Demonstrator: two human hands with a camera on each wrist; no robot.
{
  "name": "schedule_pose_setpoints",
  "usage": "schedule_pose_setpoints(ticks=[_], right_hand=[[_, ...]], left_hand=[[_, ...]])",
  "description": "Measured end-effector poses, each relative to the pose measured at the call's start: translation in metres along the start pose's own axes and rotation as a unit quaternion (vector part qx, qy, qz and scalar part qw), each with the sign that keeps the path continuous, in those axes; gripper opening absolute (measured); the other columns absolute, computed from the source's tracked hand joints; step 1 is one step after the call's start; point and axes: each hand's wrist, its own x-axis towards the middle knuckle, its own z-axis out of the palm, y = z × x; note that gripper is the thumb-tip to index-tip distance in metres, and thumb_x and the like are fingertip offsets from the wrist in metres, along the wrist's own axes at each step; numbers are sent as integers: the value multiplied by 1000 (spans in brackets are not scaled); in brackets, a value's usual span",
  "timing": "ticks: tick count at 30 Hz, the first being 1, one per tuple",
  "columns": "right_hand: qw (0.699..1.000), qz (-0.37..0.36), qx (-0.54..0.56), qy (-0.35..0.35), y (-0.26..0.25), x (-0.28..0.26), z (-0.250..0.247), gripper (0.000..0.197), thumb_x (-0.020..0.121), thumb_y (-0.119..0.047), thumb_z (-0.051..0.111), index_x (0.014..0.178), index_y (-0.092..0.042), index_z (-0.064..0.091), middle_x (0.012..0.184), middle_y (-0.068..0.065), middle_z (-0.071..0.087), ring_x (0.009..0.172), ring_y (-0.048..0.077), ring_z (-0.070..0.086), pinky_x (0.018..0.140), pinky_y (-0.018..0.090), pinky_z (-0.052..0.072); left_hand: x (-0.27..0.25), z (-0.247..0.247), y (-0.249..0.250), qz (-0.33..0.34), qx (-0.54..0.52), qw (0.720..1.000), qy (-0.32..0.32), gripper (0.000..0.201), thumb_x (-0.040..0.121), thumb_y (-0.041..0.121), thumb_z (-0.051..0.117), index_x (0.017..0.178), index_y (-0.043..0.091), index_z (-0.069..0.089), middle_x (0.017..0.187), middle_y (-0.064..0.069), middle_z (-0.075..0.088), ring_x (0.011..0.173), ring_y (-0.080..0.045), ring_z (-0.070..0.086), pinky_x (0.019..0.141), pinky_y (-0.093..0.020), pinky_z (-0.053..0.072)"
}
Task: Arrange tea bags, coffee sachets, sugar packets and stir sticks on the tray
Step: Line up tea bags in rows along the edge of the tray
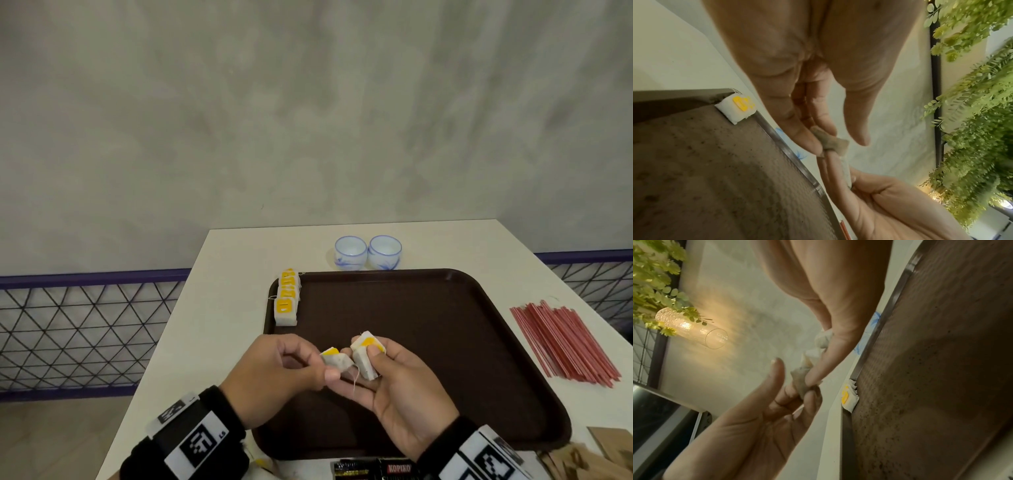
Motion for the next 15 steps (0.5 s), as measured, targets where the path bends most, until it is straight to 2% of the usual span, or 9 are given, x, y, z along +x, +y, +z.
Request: schedule_pose_setpoints(ticks=[2,4,5,8,10,12,15], right_hand=[[1000,-7,5,6,0,1,1,26,101,-9,40,119,2,55,105,27,64,93,37,70,72,50,58],[1000,-6,11,11,0,2,3,26,101,-9,39,119,0,54,103,26,64,96,39,68,71,51,58],[1000,-6,14,13,1,2,4,26,101,-9,39,119,0,54,104,26,64,96,39,68,70,51,58],[999,-26,10,18,3,4,6,25,101,-9,39,115,1,56,106,27,65,96,35,69,72,49,59],[999,-42,-6,18,2,5,7,24,101,-10,39,113,0,58,106,27,66,96,32,70,75,45,59],[998,-54,-33,14,3,6,7,24,101,-11,39,111,-2,59,106,25,67,97,31,70,79,43,57],[995,-67,-67,11,9,8,9,24,100,-12,40,108,-5,62,105,24,67,99,31,69,83,43,56]], left_hand=[[0,2,0,-9,-19,999,38,28,63,22,85,73,4,66,75,-11,70,70,-22,69,70,-31,58],[-1,4,0,8,-5,998,69,23,69,4,80,77,2,58,75,-14,68,69,-22,70,65,-31,59],[-2,5,0,23,13,997,76,22,70,1,78,79,3,57,75,-12,67,69,-21,70,64,-32,59],[-6,6,-2,58,83,992,69,19,72,7,78,75,15,61,74,-6,68,69,-17,69,70,-33,59],[-7,7,-4,57,84,993,58,15,71,15,80,73,18,66,76,-2,69,71,-16,68,72,-31,58],[-6,8,-4,34,26,998,47,12,73,19,78,75,12,69,74,-6,71,70,-17,69,72,-31,58],[-3,8,-5,-8,-26,998,52,17,72,10,78,81,2,67,74,-15,71,69,-24,70,68,-31,59]])
